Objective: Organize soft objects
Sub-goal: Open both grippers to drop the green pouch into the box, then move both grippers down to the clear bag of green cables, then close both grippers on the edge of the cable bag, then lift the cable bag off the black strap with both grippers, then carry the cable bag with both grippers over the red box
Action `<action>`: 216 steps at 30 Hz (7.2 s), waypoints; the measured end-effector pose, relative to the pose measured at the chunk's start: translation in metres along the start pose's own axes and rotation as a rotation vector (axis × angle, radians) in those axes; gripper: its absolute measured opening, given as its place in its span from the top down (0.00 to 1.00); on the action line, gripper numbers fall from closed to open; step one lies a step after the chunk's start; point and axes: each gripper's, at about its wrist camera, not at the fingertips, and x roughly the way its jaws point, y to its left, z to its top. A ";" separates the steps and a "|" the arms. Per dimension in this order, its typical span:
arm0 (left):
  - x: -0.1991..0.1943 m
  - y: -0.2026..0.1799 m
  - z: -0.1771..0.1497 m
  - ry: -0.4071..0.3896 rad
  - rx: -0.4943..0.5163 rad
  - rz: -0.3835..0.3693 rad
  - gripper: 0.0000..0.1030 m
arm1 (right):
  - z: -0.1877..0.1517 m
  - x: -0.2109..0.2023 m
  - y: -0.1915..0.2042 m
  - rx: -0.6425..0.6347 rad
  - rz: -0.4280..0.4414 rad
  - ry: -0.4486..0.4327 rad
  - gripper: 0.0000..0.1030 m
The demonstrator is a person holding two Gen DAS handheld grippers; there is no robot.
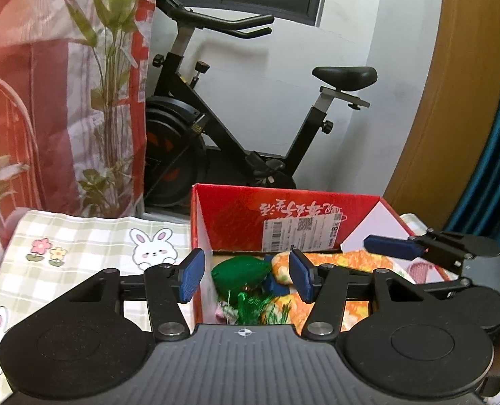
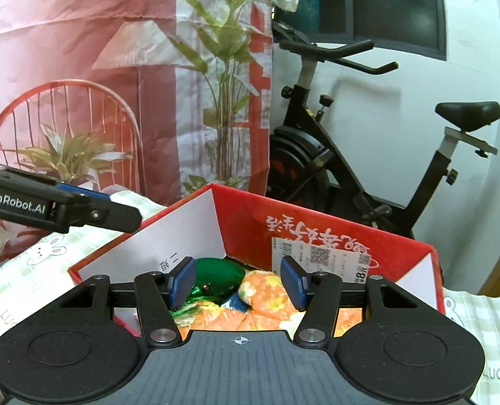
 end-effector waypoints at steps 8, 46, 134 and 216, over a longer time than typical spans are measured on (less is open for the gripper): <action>-0.026 -0.014 -0.010 0.003 0.018 0.021 0.44 | -0.009 -0.032 0.004 0.017 -0.027 -0.008 0.49; -0.002 -0.033 -0.160 0.320 -0.067 -0.129 0.44 | -0.175 -0.111 0.020 0.270 0.032 0.249 0.52; -0.037 -0.028 -0.193 0.305 -0.158 -0.253 0.58 | -0.182 -0.106 0.026 0.376 0.149 0.269 0.60; 0.078 -0.008 -0.025 0.212 -0.125 -0.150 0.53 | -0.027 0.020 -0.055 0.176 0.032 0.144 0.69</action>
